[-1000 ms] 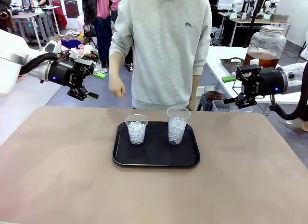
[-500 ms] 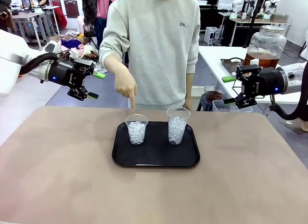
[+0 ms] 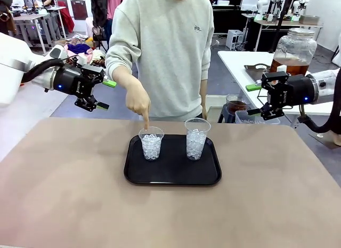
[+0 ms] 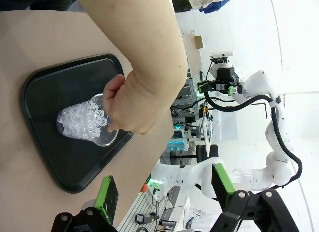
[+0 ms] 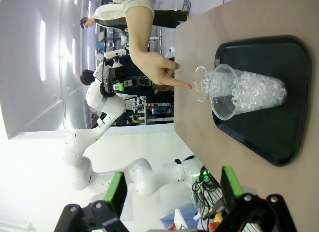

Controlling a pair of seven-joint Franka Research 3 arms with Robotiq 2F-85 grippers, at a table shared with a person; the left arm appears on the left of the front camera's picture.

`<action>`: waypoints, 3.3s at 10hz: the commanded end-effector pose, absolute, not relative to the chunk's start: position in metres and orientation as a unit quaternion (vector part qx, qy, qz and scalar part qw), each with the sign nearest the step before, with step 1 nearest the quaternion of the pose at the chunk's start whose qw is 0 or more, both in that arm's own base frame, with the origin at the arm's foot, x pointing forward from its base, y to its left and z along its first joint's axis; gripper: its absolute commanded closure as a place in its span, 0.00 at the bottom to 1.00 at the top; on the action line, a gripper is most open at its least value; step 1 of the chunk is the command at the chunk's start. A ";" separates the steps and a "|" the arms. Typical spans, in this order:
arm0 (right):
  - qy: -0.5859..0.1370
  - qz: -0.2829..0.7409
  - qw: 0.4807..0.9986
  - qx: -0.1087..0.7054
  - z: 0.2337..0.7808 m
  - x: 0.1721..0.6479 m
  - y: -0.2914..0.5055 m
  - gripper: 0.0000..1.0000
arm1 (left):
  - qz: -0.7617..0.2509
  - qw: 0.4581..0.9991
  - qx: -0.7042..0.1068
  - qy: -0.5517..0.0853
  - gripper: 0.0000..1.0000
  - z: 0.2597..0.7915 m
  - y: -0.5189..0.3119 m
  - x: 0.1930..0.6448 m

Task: Pour the drink into the iced cup.
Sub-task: Pick up the iced cup indicated by the human and present it to them.

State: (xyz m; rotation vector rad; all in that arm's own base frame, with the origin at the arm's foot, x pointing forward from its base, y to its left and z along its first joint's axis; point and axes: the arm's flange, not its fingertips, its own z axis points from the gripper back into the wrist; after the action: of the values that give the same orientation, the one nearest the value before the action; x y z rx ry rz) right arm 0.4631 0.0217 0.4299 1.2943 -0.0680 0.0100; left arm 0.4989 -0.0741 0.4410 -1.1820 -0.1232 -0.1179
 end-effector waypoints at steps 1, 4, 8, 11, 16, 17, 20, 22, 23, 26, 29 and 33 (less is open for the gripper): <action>-0.032 0.005 0.796 0.604 0.430 0.463 0.022 0.00 | -0.057 0.828 -0.555 -0.060 0.00 0.443 -0.074 0.498; -0.032 0.005 0.796 0.604 0.430 0.463 0.022 0.00 | -0.057 0.828 -0.555 -0.060 0.00 0.443 -0.074 0.498; -0.032 0.005 0.796 0.604 0.430 0.463 0.022 0.00 | -0.112 0.818 -0.557 -0.093 0.00 0.439 -0.072 0.501; -0.032 0.005 0.796 0.604 0.430 0.463 0.022 0.00 | -0.210 0.781 -0.562 -0.171 0.00 0.426 -0.066 0.503; -0.032 0.005 0.796 0.604 0.430 0.463 0.022 0.00 | -0.264 0.775 -0.534 -0.210 0.00 0.423 -0.060 0.502; -0.032 0.005 0.796 0.604 0.430 0.463 0.022 0.00 | -0.264 0.775 -0.534 -0.210 0.00 0.423 -0.060 0.502; -0.032 0.005 0.796 0.604 0.430 0.463 0.022 0.00 | -0.264 0.775 -0.534 -0.210 0.00 0.423 -0.060 0.502; -0.032 0.005 0.796 0.604 0.430 0.463 0.022 0.00 | -0.301 0.746 -0.543 -0.240 0.00 0.408 -0.058 0.500; -0.032 0.005 0.796 0.604 0.430 0.463 0.022 0.00 | -0.339 0.720 -0.542 -0.270 0.00 0.397 -0.057 0.499; -0.032 0.005 0.796 0.604 0.430 0.463 0.022 0.00 | -0.415 0.671 -0.521 -0.326 0.00 0.365 -0.058 0.488; -0.032 0.005 0.796 0.604 0.430 0.463 0.022 0.00 | -0.433 0.660 -0.478 -0.386 0.00 0.339 -0.068 0.479; -0.032 0.005 0.796 0.604 0.430 0.463 0.022 0.00 | -0.436 0.661 -0.484 -0.371 0.00 0.339 -0.064 0.480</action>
State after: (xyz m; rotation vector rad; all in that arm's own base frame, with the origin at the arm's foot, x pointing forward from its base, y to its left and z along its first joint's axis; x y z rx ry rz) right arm 0.4632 0.0216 0.4295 1.2942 -0.0675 0.0093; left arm 0.4796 -0.0668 0.3362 -1.0947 -0.8490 -0.9935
